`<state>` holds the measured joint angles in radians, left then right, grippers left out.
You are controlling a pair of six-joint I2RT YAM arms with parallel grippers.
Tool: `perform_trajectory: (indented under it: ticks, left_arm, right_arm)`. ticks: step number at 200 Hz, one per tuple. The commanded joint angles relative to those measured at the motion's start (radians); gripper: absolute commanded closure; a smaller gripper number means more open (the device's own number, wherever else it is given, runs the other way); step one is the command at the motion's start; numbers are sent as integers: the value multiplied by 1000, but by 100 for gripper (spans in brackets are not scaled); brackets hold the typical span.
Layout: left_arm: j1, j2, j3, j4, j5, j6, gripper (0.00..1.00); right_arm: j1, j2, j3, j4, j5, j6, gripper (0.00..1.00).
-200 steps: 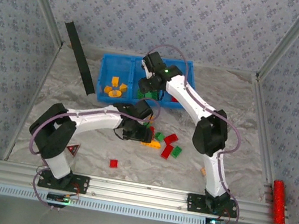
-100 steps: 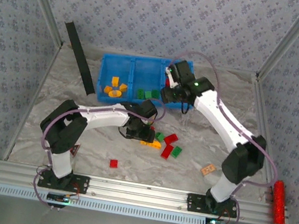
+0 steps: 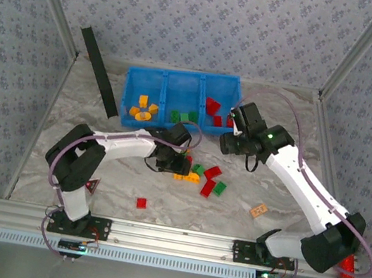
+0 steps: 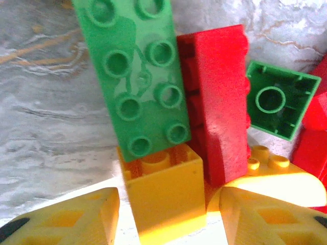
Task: Sort the legos into containers by color
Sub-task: Pick up the lego from the center of the table.
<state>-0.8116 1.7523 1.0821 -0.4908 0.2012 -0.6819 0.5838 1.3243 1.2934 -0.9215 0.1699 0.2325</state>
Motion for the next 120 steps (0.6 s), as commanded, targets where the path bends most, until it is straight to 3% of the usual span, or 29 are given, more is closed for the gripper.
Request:
perform_trajectory:
  ticks: [1,58,120]
  left_arm:
    - [15,56,-79,-101,-90,12,44]
    - [19,49,-87,-95,-106,22,43]
    - [20,25,-62,-134,-114,61,65]
  right_arm:
    - [-5,-36,-20,-34,25,57,40]
    - [-1,-28,16,-42,40,51,40]
    - [36,-86,-23,-111,6,144,39]
